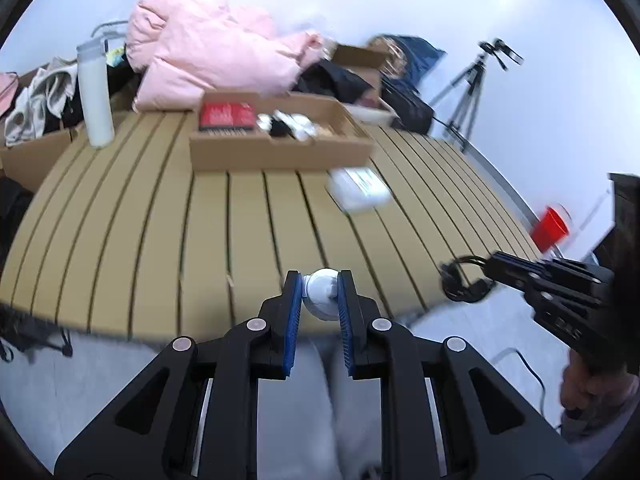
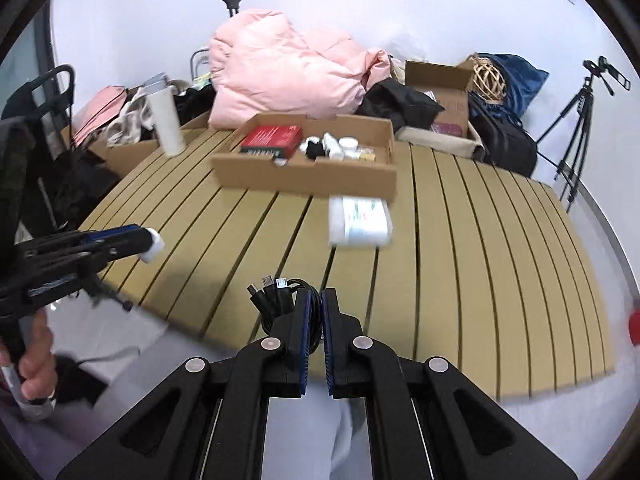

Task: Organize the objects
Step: 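Carry the cable and plug into the tray and open both grippers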

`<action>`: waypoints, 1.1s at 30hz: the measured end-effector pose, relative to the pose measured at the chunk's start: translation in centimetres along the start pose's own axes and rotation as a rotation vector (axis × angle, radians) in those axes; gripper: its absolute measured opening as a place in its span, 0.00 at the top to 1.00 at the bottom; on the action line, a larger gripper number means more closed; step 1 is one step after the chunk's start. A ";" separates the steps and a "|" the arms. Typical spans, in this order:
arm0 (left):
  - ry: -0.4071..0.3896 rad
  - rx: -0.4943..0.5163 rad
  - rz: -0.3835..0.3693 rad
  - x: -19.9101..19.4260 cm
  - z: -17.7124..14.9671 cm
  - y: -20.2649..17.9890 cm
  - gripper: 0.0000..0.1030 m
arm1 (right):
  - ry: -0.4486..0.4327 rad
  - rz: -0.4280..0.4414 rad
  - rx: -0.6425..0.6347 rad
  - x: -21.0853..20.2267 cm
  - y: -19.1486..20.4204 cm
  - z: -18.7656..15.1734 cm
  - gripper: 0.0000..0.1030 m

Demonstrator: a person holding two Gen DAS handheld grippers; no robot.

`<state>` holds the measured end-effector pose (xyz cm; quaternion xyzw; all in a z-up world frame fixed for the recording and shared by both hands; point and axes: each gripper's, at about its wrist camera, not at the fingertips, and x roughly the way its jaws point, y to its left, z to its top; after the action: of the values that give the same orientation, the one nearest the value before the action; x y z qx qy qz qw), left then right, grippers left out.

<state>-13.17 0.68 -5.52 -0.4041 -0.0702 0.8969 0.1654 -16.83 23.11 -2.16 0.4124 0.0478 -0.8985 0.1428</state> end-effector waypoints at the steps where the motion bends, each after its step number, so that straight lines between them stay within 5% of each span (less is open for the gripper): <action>1: 0.015 0.008 -0.024 -0.3 -0.5 -0.5 0.86 | 0.004 0.010 0.026 -0.4 0.0 -0.7 0.93; 9: -0.053 0.074 -0.063 -3.1 -0.2 -3.3 0.86 | -0.029 0.021 0.038 -2.4 1.7 -3.0 0.94; 19: -0.074 0.012 -0.072 -1.6 3.0 -0.9 0.86 | 0.020 0.025 0.092 0.2 -0.2 -2.4 0.93; 27: -0.071 0.009 -0.083 6.1 16.1 2.0 0.86 | -0.072 0.055 0.034 4.1 -4.0 9.6 0.94; 33: 0.059 -0.075 0.045 17.5 23.8 5.4 0.86 | 0.030 0.016 0.046 16.1 -8.5 22.0 0.93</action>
<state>-43.08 2.01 -3.43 -0.4376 -0.0897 0.8849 0.1319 -45.28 23.24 -0.14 0.4293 0.0257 -0.8919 0.1396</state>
